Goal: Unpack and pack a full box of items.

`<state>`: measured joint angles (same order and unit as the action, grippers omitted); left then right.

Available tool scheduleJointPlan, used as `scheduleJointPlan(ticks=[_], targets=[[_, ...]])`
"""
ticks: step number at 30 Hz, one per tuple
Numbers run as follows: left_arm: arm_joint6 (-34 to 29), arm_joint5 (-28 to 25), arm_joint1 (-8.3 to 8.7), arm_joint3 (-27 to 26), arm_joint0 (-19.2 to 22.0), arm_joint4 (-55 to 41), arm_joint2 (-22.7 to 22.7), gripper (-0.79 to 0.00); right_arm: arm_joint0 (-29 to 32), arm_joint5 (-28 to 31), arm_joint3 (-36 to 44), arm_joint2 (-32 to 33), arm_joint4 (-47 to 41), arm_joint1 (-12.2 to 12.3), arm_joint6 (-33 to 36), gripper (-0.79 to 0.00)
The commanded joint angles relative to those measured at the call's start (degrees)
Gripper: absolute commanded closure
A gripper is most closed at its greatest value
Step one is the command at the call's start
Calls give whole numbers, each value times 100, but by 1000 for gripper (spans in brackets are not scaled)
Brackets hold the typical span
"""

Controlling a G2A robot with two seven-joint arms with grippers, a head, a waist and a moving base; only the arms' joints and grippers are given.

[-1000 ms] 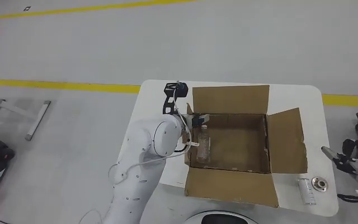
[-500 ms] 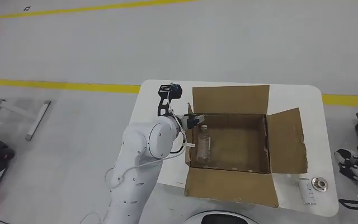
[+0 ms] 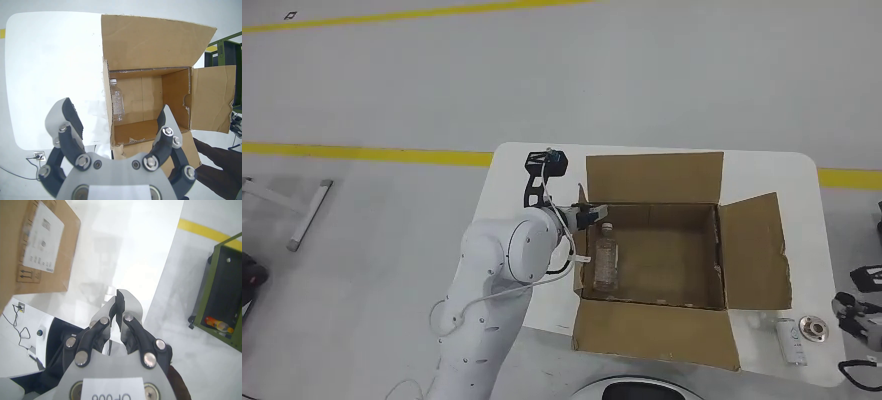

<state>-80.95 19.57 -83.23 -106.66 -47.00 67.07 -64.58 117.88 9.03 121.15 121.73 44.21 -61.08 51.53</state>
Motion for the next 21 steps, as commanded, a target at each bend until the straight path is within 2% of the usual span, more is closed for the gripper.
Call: scheduleJointPlan(ticks=[1, 3, 4, 7, 10, 11, 21], targets=[[0, 0, 0, 0, 0, 0, 0, -785, -158, -64, -65, -132, 118, 29, 410, -6], [0, 0, 0, 0, 0, 0, 0, -785, -272, -137, -101, -247, 253, 51, 670, -139], [0, 0, 0, 0, 0, 0, 0, -785, -308, -143, -124, -328, 352, 62, 821, -243], [0, 0, 0, 0, 0, 0, 0, -785, -459, -230, -169, -525, 535, 82, 1022, -351], [0, 0, 0, 0, 0, 0, 0, -785, -529, -285, -224, -686, 616, 88, 1103, -394], [0, 0, 0, 0, 0, 0, 0, -785, -543, -310, -241, -727, 653, 90, 1118, -434], [0, 0, 0, 0, 0, 0, 0, -785, -680, -371, -618, -1307, 890, 81, 1001, -403]])
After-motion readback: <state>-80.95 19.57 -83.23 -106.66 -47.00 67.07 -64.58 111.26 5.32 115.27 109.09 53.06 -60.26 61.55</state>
